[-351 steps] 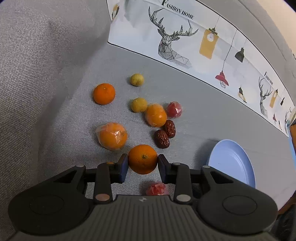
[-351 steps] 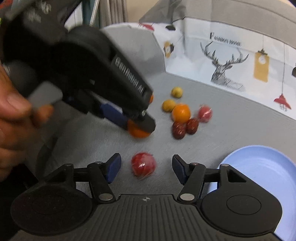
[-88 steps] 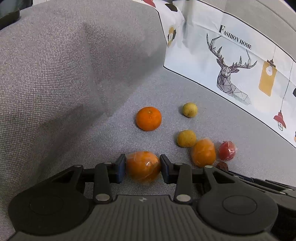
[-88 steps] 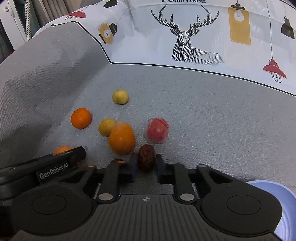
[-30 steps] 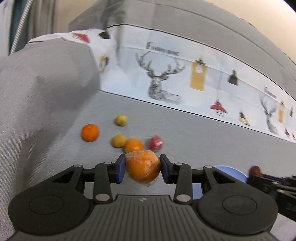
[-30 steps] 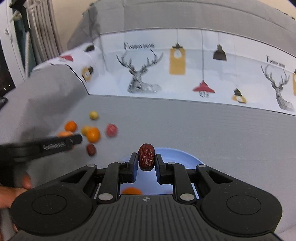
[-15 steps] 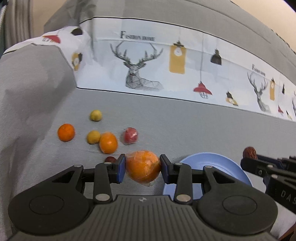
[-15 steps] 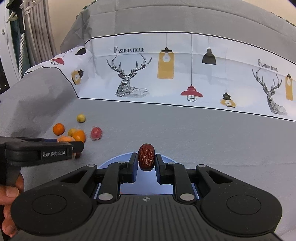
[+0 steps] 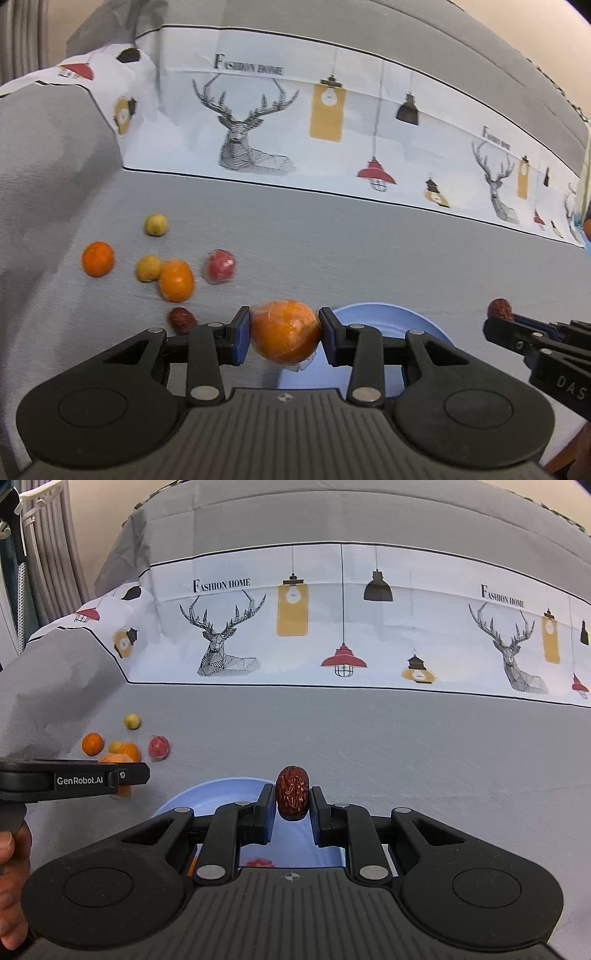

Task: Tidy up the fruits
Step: 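Carry the wrapped mandarin and date over the blue plate with both tools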

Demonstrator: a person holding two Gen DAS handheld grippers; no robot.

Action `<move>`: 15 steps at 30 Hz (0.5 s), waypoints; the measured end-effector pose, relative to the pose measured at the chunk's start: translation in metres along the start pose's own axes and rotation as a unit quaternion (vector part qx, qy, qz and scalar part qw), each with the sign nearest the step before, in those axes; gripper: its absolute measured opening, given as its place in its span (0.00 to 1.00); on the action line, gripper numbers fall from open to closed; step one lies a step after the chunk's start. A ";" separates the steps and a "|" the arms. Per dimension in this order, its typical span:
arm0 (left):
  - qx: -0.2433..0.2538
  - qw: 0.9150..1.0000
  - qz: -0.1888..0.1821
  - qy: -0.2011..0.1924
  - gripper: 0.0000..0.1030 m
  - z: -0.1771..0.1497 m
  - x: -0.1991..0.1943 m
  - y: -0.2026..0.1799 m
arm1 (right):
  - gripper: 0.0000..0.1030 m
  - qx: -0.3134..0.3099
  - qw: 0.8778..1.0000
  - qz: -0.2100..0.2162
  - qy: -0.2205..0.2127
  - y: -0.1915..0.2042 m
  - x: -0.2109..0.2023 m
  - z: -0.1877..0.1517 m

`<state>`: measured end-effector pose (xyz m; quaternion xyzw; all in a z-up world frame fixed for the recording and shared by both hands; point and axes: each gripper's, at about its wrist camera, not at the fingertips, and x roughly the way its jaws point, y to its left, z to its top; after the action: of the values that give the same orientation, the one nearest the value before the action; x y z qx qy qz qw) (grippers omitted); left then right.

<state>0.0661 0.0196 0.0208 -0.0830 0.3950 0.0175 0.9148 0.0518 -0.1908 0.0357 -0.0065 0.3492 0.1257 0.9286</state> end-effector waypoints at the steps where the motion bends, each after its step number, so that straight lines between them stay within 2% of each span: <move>1: 0.002 1.000 -0.004 0.001 0.42 0.000 0.000 -0.003 | 0.20 -0.001 1.000 0.000 0.001 -0.001 -0.001 -0.001; 8: 0.029 0.999 -0.037 0.009 0.42 -0.006 0.004 -0.026 | 0.20 -0.012 0.999 0.017 0.032 -0.002 0.005 -0.007; 12: 0.038 0.998 -0.044 0.011 0.42 -0.009 0.007 -0.032 | 0.20 -0.033 0.996 0.032 0.072 0.004 0.011 -0.016; 15: 0.038 0.998 -0.043 0.016 0.42 -0.010 0.009 -0.033 | 0.20 -0.046 0.995 0.040 0.085 0.005 0.012 -0.021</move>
<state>0.0685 -0.0150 0.0125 -0.0658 0.4060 -0.0382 0.9107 0.0451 -0.1852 0.0124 -0.0463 0.4204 0.1773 0.8887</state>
